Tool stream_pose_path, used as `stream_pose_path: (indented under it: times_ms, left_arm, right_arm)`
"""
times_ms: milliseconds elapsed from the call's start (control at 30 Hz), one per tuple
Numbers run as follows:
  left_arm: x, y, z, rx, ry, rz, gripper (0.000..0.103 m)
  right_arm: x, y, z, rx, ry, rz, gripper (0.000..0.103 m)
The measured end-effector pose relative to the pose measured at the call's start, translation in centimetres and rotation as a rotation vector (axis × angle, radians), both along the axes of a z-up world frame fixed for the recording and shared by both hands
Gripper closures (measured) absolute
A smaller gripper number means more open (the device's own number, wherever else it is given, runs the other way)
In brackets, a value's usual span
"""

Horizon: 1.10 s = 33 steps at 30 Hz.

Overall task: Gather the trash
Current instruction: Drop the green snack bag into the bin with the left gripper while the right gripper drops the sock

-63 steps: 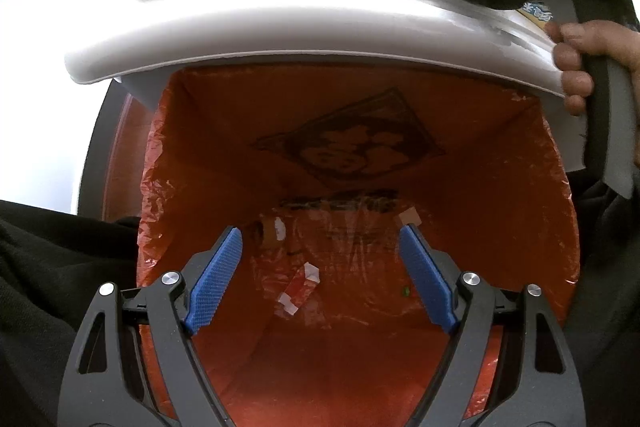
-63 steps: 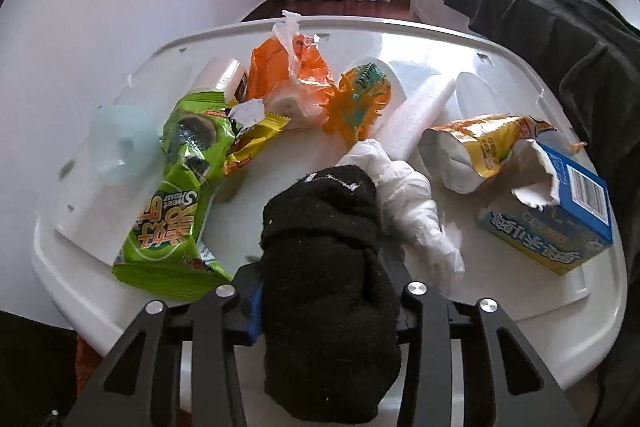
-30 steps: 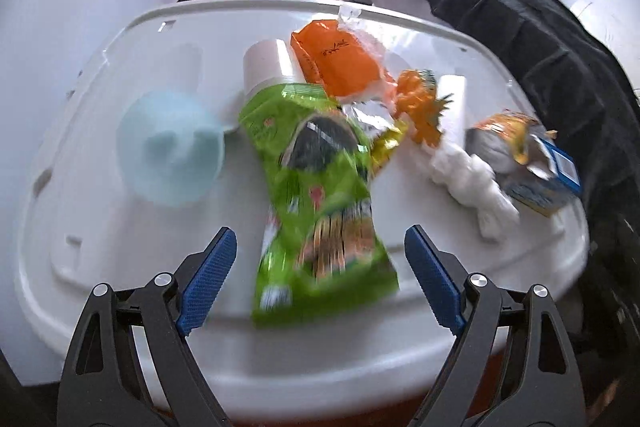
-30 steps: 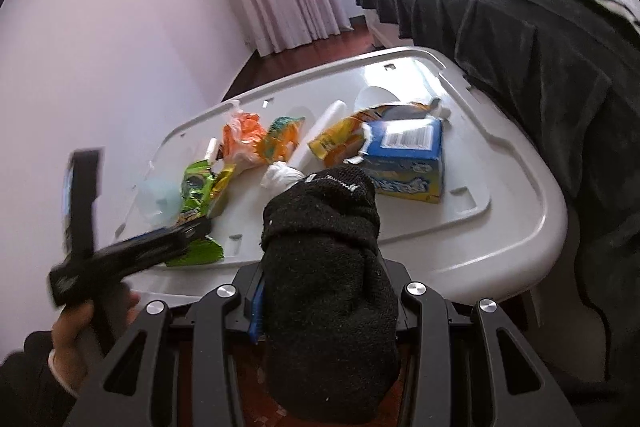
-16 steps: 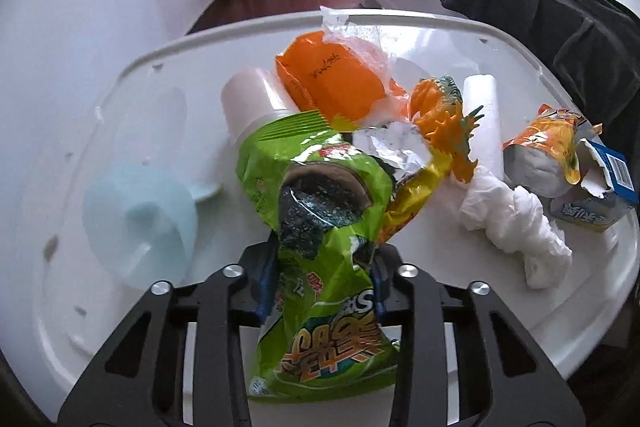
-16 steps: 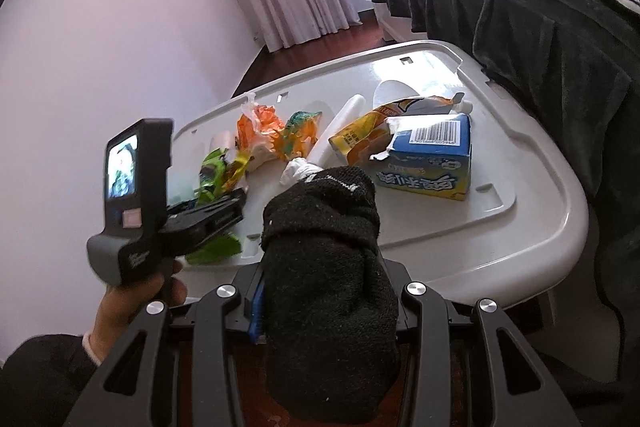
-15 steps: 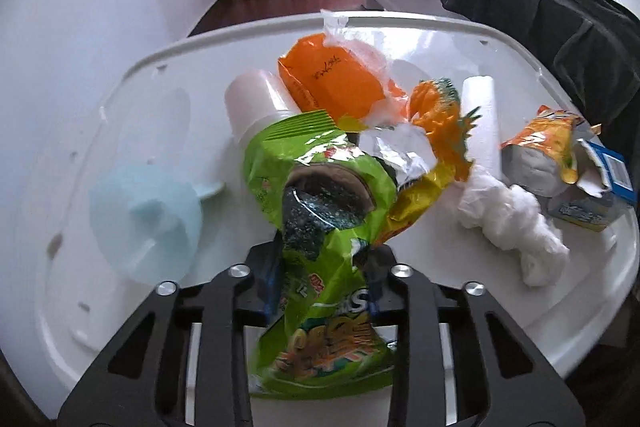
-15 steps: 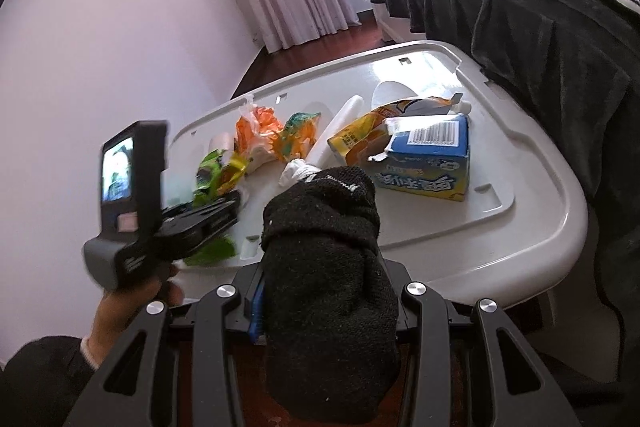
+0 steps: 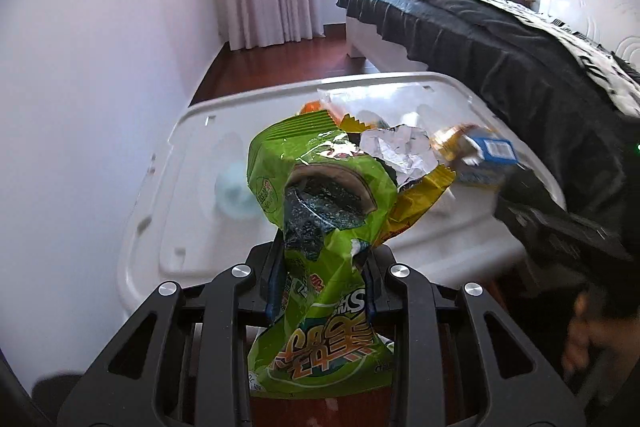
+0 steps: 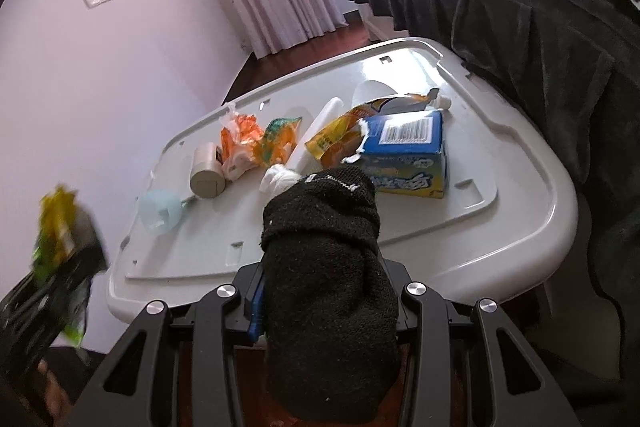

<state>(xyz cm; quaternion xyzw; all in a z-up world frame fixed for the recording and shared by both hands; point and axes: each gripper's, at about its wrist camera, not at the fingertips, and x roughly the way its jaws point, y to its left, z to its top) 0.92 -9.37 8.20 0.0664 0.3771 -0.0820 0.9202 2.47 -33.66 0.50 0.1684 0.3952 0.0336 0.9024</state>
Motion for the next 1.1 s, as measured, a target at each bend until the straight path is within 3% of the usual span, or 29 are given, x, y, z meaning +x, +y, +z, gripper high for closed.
stream_pose_path:
  times_ms: [233, 467, 600, 700, 933, 1000, 1100]
  left_arm:
    - [-4.8, 1.5, -4.0, -0.018, 0.080, 0.015, 0.075]
    - [-5.6, 2.2, -10.2, -0.004, 0.196, 0.035, 0.075]
    - [-5.0, 2.6, -13.1, -0.012, 0.301, 0.051, 0.075]
    - [-4.6, 2.4, -14.2, 0.001, 0.337, 0.053, 0.075]
    - [-4.0, 2.9, -14.9, -0.009, 0.360, 0.068, 0.074]
    - [-3.8, 3.0, -15.1, -0.017, 0.371, 0.064, 0.067]
    - [-3.5, 2.6, -15.4, 0.028, 0.380, 0.084, 0.037]
  right_arm:
    - [-3.2, 3.1, 0.0, -0.113, -0.037, 0.103, 0.062]
    - [-9.0, 7.0, -2.2, -0.195, -0.016, 0.135, 0.062]
    - [-9.7, 9.7, -3.9, -0.319, 0.024, 0.189, 0.062]
    - [-9.4, 10.5, -4.3, -0.368, 0.023, 0.213, 0.062]
    - [-8.8, 10.4, -5.4, -0.360, 0.068, 0.217, 0.061]
    - [-8.7, 10.2, -5.5, -0.356, 0.082, 0.212, 0.057]
    - [-8.4, 9.8, -5.9, -0.355, 0.116, 0.183, 0.045]
